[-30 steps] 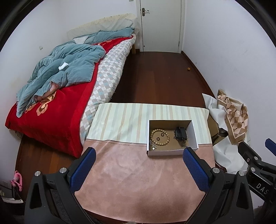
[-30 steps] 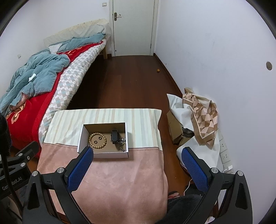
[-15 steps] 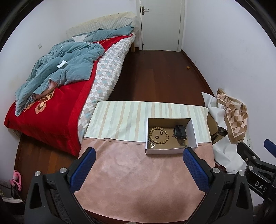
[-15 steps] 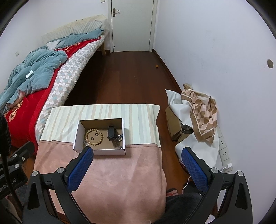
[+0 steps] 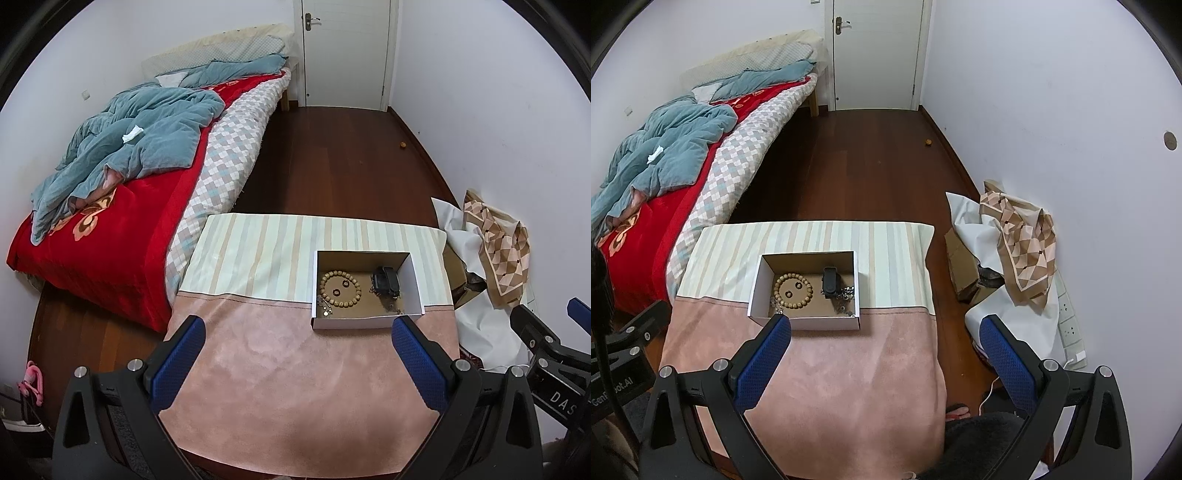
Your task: Organize jewelry
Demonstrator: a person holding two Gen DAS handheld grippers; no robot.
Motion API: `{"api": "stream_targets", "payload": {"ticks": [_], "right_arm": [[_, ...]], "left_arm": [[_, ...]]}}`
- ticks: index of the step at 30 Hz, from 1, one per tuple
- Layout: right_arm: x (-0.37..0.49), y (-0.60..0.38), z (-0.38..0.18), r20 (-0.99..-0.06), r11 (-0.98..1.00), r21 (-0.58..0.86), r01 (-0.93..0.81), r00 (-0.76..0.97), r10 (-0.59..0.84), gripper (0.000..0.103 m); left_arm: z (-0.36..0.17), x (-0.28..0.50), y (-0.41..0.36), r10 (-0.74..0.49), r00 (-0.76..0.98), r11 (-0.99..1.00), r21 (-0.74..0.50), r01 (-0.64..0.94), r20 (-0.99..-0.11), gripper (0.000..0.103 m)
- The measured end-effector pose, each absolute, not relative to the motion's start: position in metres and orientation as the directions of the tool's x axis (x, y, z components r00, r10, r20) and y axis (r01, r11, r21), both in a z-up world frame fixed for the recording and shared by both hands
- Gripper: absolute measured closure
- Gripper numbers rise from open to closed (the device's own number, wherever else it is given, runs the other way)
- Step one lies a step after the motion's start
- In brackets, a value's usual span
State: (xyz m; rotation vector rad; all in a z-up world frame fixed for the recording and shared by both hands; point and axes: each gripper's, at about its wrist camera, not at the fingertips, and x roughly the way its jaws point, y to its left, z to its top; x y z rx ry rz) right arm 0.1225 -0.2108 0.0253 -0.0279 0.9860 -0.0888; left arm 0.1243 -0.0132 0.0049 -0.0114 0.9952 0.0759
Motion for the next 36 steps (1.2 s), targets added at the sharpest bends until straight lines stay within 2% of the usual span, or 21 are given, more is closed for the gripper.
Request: {"api": "stream_targets", "payload": {"ticks": [36], "right_arm": [[0.116,-0.204,0.032,-0.829,0.997,-0.065,0.045,0.554,-0.079,0.000]], "left_arm": [[0.012,0.113,-0.009,0.065,0.557,0.997,0.027,-0.076,-0.828,0.000]]}}
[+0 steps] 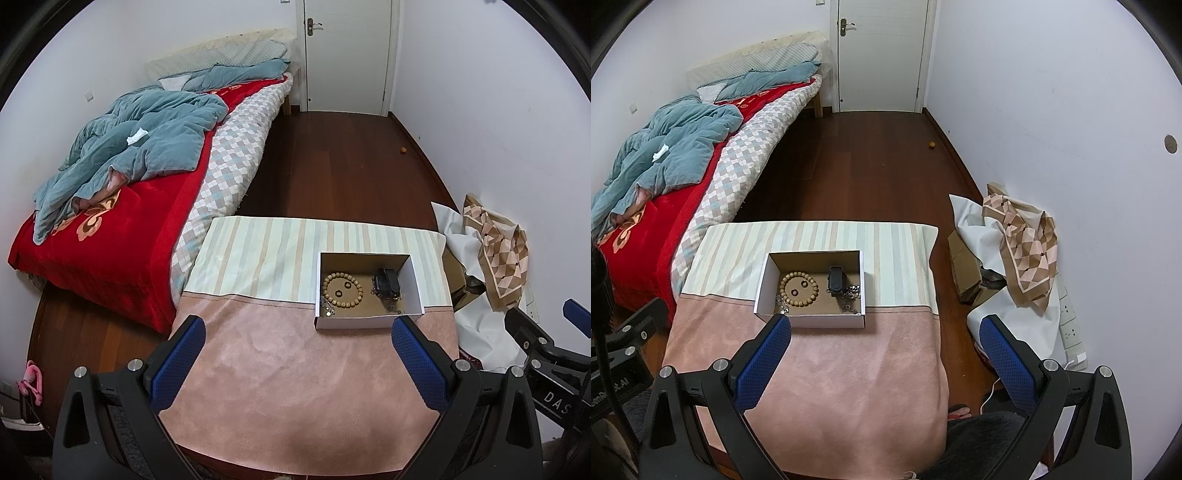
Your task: Organize jewelry
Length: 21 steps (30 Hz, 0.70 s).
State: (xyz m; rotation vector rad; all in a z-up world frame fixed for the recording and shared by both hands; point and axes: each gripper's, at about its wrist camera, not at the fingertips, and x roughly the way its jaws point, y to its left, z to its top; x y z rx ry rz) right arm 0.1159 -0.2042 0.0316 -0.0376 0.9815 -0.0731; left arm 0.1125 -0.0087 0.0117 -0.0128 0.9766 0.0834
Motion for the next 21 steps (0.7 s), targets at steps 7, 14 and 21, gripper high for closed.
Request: {"api": "stream_targets", "payload": {"ticks": [7,14,21], "right_arm": [[0.1157,-0.2040,0.0315,-0.828,0.997,-0.064,0.046,0.555,-0.079,0.000],[0.1142,-0.2047,0.0313,-0.828,0.997,-0.063,0.045,0.555,-0.077,0.000],[0.1139,-0.2045,0.0313,-0.828,0.997,-0.063,0.044,0.555,-0.077,0.000]], "left_arm": [[0.0127,0.1124,-0.0091,0.065,0.557,0.997,0.026,-0.077,-0.828,0.000],[0.0155,0.1116,-0.0107,0.064,0.560,0.997,0.024,-0.078,-0.826,0.000],[0.0159,0.1113,-0.0107,0.065,0.559,0.997,0.025,-0.078,-0.827,0.000]]}}
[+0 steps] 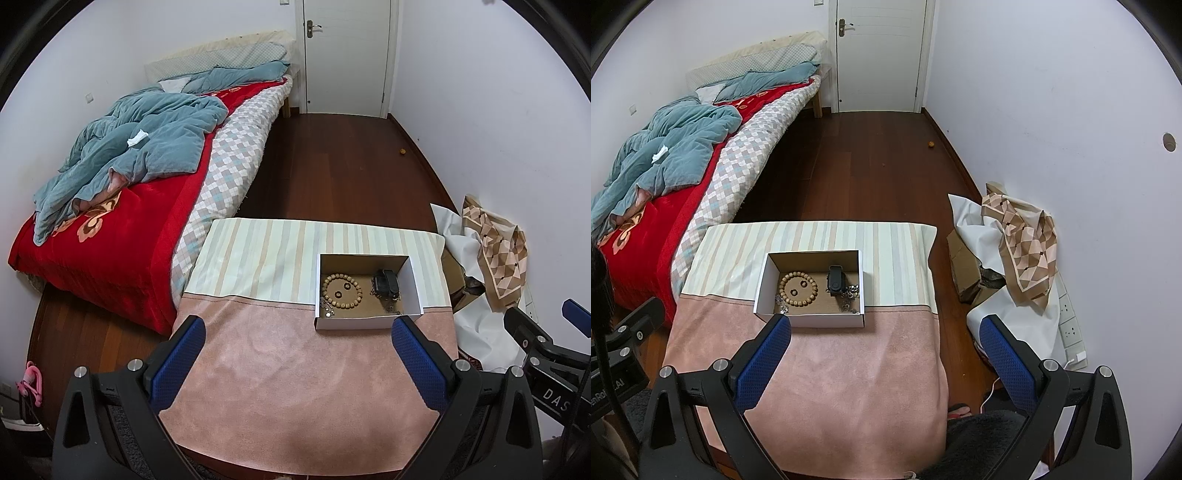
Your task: Organize jewelry
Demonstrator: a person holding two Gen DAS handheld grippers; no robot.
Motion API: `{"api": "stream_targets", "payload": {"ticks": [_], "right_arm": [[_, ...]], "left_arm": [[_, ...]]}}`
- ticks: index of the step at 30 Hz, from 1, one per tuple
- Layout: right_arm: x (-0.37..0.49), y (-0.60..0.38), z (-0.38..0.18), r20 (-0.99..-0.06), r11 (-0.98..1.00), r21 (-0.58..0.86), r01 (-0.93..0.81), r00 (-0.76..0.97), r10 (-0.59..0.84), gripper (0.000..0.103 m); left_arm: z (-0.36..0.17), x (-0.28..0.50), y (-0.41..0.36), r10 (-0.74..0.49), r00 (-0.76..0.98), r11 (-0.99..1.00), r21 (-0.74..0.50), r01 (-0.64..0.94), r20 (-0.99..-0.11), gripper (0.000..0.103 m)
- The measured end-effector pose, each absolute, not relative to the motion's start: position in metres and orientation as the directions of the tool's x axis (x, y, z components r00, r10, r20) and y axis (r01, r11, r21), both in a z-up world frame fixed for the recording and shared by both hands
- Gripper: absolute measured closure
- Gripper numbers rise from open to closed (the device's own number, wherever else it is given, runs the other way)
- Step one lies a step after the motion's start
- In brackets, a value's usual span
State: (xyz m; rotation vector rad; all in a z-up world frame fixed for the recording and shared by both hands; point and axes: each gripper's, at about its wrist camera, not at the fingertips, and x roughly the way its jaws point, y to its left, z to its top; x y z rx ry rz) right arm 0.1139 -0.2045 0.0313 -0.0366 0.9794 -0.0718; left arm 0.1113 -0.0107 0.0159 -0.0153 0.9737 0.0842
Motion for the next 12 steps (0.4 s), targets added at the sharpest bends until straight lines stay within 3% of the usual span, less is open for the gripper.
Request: {"api": "stream_targets", "payload": {"ticks": [12], "right_arm": [[0.1138,-0.2051,0.0314,-0.828,0.997,-0.063,0.045,0.556,-0.077,0.000]], "left_arm": [[0.0175,0.1094,-0.0121,0.051,0.563,0.998,0.017,-0.065,-0.825,0.000]]}}
